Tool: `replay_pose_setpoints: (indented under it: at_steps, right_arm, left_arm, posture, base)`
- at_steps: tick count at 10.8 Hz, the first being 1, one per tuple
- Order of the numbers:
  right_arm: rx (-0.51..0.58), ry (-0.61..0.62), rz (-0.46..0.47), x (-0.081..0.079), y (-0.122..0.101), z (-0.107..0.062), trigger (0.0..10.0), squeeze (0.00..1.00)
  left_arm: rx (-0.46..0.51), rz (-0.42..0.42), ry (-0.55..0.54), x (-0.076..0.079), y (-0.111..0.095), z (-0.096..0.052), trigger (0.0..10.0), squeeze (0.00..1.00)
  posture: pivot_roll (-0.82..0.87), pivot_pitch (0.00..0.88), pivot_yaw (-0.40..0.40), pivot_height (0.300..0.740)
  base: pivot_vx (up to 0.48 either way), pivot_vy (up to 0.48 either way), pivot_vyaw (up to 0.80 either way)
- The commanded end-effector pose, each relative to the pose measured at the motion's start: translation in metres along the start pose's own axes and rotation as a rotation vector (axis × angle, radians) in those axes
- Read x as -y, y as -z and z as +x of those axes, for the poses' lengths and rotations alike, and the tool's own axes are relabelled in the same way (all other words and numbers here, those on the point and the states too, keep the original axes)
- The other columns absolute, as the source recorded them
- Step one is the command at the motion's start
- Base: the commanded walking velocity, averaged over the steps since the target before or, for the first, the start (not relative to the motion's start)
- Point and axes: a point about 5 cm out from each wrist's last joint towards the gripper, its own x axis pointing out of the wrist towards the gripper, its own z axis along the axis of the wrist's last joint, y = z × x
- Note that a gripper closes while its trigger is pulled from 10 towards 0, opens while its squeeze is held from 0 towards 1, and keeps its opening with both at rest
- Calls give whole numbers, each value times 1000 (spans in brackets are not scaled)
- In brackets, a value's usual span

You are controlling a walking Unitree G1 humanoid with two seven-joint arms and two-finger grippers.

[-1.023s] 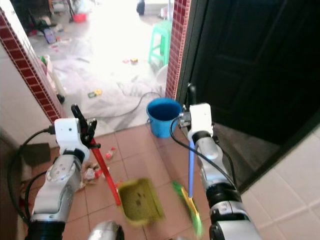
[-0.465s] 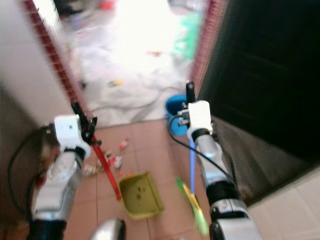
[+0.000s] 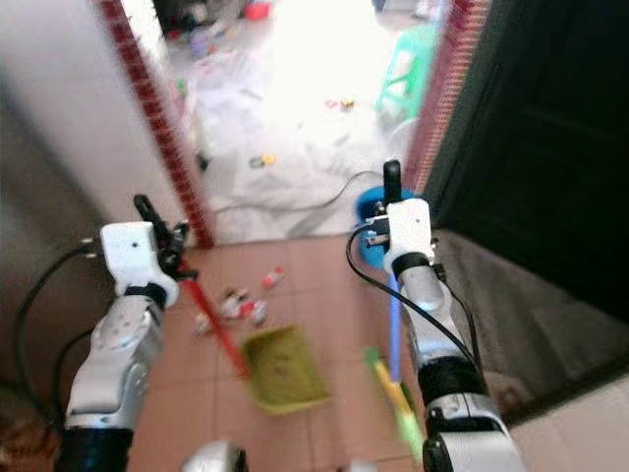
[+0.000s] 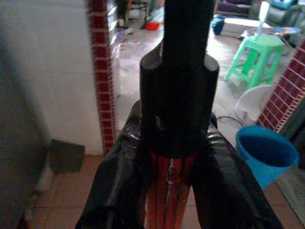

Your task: Sweep floor

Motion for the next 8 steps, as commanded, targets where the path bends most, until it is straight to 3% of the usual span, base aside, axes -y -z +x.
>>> replay_pose_setpoints:
  at_steps: [1, 4, 5, 8]
  right_arm:
    - [63, -14, 17, -7, -14, 5, 10000, 0]
    - [62, -13, 10, -8, -13, 5, 10000, 0]
    - [61, -13, 9, -8, -12, 4, 10000, 0]
    - [64, -24, -17, -10, -16, 10, 10000, 0]
  left_arm:
    - [76, 18, -12, -4, -16, 1, 10000, 0]
    - [76, 71, -45, -17, -16, 2, 10000, 0]
    - [93, 98, -63, -18, -18, 1, 10000, 0]
    - [97, 58, -2, -3, -13, -8, 10000, 0]
  posture:
    - [-5, 0, -10, 740]
    - [5, 0, 0, 740]
    - [18, 0, -2, 740]
    - [25, 0, -22, 740]
  base:
    - [0, 480, 0]
    - [0, 480, 0]
    - [0, 0, 0]
    - [0, 0, 0]
